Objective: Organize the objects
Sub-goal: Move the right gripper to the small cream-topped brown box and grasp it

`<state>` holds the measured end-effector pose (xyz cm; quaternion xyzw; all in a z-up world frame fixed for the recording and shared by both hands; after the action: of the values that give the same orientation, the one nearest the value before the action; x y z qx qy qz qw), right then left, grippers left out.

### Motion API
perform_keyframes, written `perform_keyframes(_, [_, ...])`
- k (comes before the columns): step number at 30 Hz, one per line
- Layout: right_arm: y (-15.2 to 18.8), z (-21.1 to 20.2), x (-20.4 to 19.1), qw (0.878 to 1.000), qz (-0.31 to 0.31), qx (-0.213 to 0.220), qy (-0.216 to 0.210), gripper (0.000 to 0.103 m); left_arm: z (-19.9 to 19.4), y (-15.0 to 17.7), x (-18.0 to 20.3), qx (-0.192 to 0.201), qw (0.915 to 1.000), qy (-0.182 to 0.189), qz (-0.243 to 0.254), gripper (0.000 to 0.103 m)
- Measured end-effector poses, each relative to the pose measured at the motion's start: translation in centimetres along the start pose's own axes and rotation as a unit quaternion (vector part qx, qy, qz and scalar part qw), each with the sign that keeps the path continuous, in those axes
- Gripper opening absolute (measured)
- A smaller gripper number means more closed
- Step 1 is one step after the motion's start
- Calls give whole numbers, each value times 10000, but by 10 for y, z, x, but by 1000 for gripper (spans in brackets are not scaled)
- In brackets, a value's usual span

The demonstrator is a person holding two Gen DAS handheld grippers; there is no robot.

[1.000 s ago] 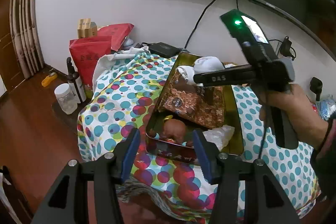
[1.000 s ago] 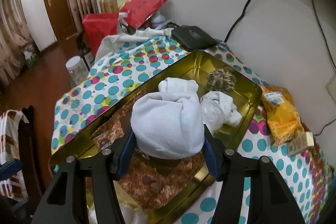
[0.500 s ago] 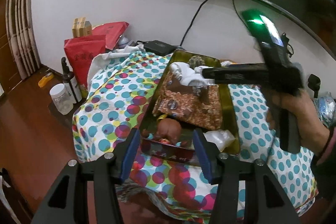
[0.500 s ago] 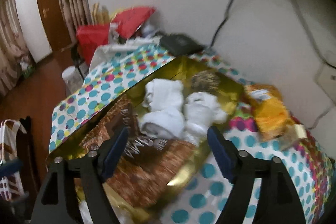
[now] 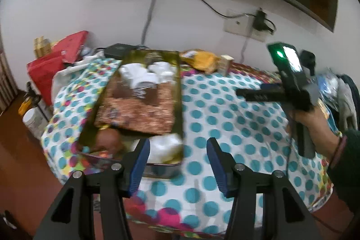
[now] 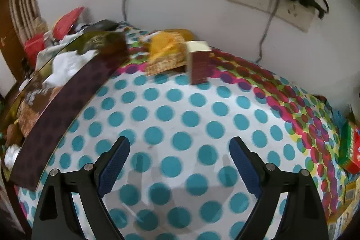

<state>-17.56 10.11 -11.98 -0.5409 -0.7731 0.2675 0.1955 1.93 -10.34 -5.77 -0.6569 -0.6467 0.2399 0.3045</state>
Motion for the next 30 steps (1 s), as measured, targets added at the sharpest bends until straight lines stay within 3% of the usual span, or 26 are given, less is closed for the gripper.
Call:
perform_keyframes(5, [-26, 19, 18, 9998, 178, 60, 47, 89, 15, 2, 31, -210, 9992, 269, 218, 54])
perform_keyframes(16, [-73, 68, 21, 9998, 179, 68, 19, 88, 44, 7, 57, -476, 9971, 219, 548, 54])
perform_keyframes(20, [-78, 83, 22, 9998, 165, -11, -79, 69, 57, -1, 61, -494, 9970, 253, 537, 54])
perform_keyframes(24, [-82, 96, 20, 9999, 82, -64, -125, 61, 67, -8, 65, -468, 9969, 208, 592, 54])
perform_keyframes(25, [-82, 98, 19, 9999, 25, -70, -148, 49, 69, -10, 66, -452, 9970, 218, 597, 54])
perform_keyframes(26, [-81, 99, 18, 9998, -3, -93, -175, 30, 73, -12, 67, -460, 9969, 196, 609, 54])
perform_keyframes(30, [-72, 91, 21, 9995, -27, -57, -296, 29, 89, -23, 70, -517, 9973, 223, 466, 54])
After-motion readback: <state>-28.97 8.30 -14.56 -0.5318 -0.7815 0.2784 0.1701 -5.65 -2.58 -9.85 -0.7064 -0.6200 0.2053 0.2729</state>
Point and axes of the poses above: each gripper's, at about its wrist camera, not at the fingertips, and z roughly the way its jaws point, x to its right, y to its underside, the point moved 7 cm from there along z, roughly the way its jaws point, and after that the axes turned 1 degree about -z, right-handed, at the moved point
